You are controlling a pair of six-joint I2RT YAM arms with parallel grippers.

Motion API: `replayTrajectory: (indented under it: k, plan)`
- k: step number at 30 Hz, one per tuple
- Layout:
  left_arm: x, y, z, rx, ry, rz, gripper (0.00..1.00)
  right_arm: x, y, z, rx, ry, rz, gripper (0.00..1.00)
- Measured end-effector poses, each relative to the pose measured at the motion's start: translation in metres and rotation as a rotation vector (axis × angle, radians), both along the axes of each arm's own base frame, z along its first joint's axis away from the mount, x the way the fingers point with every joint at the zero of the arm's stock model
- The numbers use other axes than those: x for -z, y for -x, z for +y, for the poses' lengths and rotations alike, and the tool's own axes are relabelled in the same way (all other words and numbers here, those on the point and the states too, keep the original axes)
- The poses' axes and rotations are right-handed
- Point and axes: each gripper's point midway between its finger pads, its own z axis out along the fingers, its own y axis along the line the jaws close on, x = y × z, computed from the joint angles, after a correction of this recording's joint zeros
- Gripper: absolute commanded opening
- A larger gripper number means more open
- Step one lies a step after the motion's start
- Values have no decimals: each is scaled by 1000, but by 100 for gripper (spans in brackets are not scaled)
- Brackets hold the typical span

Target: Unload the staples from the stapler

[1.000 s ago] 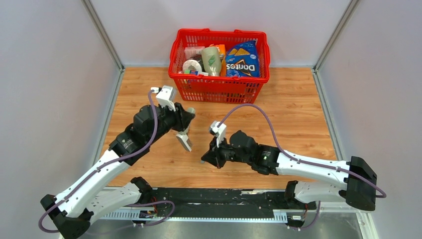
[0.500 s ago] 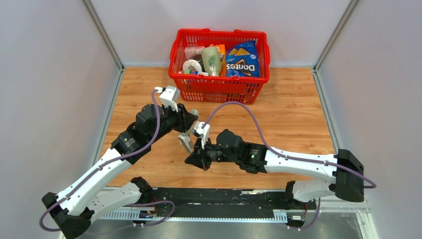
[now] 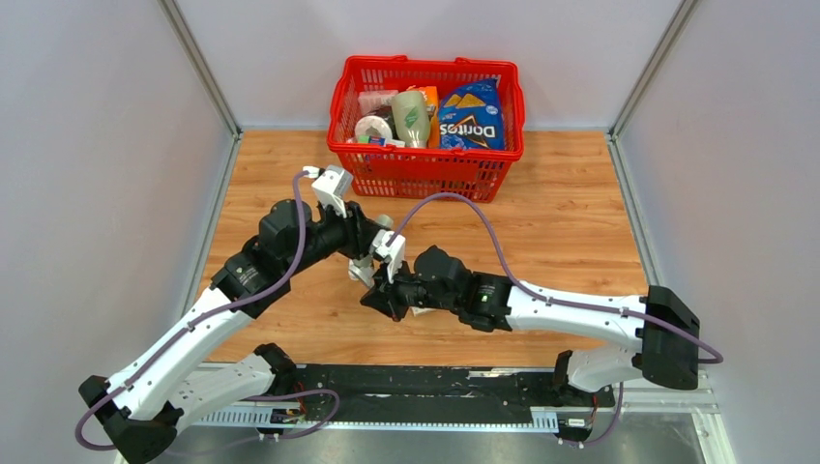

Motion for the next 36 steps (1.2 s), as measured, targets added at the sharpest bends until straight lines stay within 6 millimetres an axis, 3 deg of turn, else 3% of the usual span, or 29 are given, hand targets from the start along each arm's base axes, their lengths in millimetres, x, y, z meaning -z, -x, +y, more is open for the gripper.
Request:
replayTrajectory:
  k: [7, 13, 23, 32, 36]
  plan:
    - [-1, 9, -6, 47, 18, 29, 0, 3, -26, -16, 101, 49, -58, 0]
    - [2, 12, -7, 59, 19, 48, 0, -4, -35, -33, 161, 77, -111, 0]
    - [-1, 18, -8, 86, 33, 46, 0, -44, -61, -91, 367, 42, -190, 0]
    - [-2, 33, -24, 214, 80, 46, 0, -17, -85, -120, 512, 100, -116, 0]
    - [3, 25, -16, 162, 40, 23, 0, -9, -98, -132, 574, 110, -70, 0]
